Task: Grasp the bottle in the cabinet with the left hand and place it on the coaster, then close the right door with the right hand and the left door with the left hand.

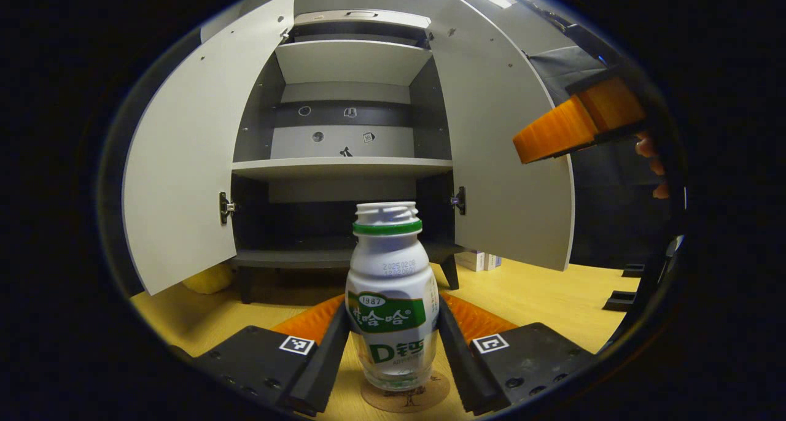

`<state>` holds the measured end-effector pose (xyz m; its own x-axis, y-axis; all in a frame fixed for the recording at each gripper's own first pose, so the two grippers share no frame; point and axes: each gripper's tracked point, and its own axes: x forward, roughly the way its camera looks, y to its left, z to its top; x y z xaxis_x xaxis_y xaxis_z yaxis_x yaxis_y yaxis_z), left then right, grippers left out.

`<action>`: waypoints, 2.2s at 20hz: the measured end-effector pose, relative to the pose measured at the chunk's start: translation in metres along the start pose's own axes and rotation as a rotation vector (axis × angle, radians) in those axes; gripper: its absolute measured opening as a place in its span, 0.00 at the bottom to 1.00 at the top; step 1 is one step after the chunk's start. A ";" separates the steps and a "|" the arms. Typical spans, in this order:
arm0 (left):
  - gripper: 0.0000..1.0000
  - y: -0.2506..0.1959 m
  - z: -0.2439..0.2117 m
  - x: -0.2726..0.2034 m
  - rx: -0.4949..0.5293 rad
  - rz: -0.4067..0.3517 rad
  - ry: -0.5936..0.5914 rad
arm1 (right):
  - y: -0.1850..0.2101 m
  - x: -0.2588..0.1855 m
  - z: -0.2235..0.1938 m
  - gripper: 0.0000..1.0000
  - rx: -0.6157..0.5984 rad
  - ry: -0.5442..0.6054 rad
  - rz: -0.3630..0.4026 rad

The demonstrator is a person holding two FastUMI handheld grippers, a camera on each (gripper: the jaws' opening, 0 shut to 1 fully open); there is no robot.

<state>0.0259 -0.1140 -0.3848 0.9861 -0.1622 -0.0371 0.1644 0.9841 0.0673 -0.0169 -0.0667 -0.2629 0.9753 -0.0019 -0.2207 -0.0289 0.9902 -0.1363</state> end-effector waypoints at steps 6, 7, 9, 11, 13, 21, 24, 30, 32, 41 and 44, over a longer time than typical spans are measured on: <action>0.78 -0.009 -0.017 -0.004 0.006 0.022 0.011 | 0.003 0.000 -0.012 0.97 -0.008 0.007 0.044; 0.79 -0.009 -0.017 -0.005 0.012 0.028 0.014 | 0.002 -0.001 -0.012 0.97 0.002 0.008 0.048; 0.80 -0.012 -0.017 -0.004 0.037 0.029 0.009 | 0.002 -0.002 -0.016 0.97 0.034 0.027 0.056; 0.82 -0.014 -0.016 -0.004 0.070 0.028 -0.007 | 0.002 -0.005 -0.015 0.97 0.065 0.023 0.062; 0.87 -0.018 -0.022 0.000 0.087 0.016 0.012 | 0.002 -0.007 -0.014 0.97 0.069 0.025 0.067; 0.96 -0.009 0.011 0.002 0.103 0.032 -0.032 | 0.015 -0.016 0.006 0.97 0.035 0.011 0.103; 0.96 -0.003 0.034 0.004 0.132 0.034 -0.044 | 0.009 -0.019 0.028 0.97 0.032 -0.017 0.084; 0.95 0.002 0.108 0.000 0.134 0.014 -0.071 | -0.005 -0.028 0.106 0.97 0.044 -0.111 0.053; 0.96 0.007 0.137 -0.002 0.124 0.010 -0.085 | -0.014 -0.035 0.135 0.97 0.041 -0.148 0.037; 0.96 0.046 0.275 -0.050 0.072 -0.057 -0.092 | -0.109 -0.049 0.200 0.96 0.099 -0.194 -0.119; 0.96 0.085 0.303 -0.076 0.023 -0.003 -0.070 | -0.141 -0.036 0.204 0.96 0.151 -0.194 -0.162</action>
<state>-0.0269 -0.0397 -0.0741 0.9849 -0.1702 0.0323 0.1667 0.9818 0.0905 -0.0035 -0.1780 -0.0388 0.9886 -0.1495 -0.0167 0.1494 0.9888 -0.0067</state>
